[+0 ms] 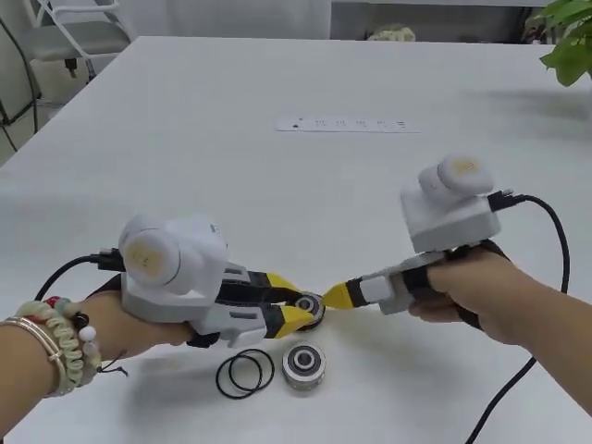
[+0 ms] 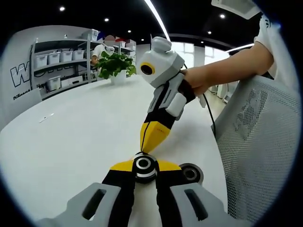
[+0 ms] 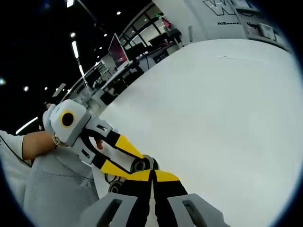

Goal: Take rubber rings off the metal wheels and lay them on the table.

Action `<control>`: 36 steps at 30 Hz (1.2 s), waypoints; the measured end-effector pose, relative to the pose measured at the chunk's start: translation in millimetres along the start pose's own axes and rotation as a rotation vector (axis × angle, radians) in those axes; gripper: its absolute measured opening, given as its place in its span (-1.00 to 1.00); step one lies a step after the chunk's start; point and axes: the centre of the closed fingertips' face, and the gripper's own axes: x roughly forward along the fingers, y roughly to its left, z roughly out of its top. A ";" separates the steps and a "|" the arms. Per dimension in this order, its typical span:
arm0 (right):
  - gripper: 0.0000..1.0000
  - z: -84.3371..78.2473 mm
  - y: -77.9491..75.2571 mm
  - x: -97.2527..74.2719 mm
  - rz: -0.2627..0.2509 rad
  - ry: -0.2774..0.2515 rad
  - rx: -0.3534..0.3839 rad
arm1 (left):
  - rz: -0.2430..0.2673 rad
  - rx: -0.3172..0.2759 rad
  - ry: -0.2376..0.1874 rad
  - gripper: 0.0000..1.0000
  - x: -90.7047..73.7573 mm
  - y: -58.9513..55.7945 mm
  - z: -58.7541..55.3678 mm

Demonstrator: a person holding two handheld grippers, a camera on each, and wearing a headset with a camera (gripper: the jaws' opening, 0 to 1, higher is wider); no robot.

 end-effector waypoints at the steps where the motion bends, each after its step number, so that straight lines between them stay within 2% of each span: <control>1: -1.00 -0.7 1.6 -0.5 0.003 0.000 -0.006 | -0.002 0.002 0.000 -0.79 -0.1 -0.5 0.0; 7: -1.00 -3.9 9.4 1.1 0.018 0.023 -0.012 | -0.001 0.003 0.002 -0.85 -0.6 0.1 -0.4; 17: -1.00 -2.4 7.9 1.2 0.019 0.025 -0.012 | -0.003 0.010 0.002 -0.85 -0.3 -0.1 -0.8; 24: -1.00 -0.2 6.3 1.2 0.020 0.007 0.003 | 0.000 0.009 0.007 -0.86 0.1 0.7 -1.1; 27: -1.00 1.0 7.7 1.6 0.016 0.012 -0.004 | 0.000 0.011 0.007 -0.85 0.4 1.2 -1.1; 30: -1.00 1.3 9.1 2.2 0.006 0.023 -0.041 | 0.001 0.012 0.009 -0.85 0.5 1.0 -1.0; 36: -1.00 1.3 8.8 1.7 0.014 0.018 -0.034 | 0.001 0.012 0.008 -0.85 0.3 1.0 -0.8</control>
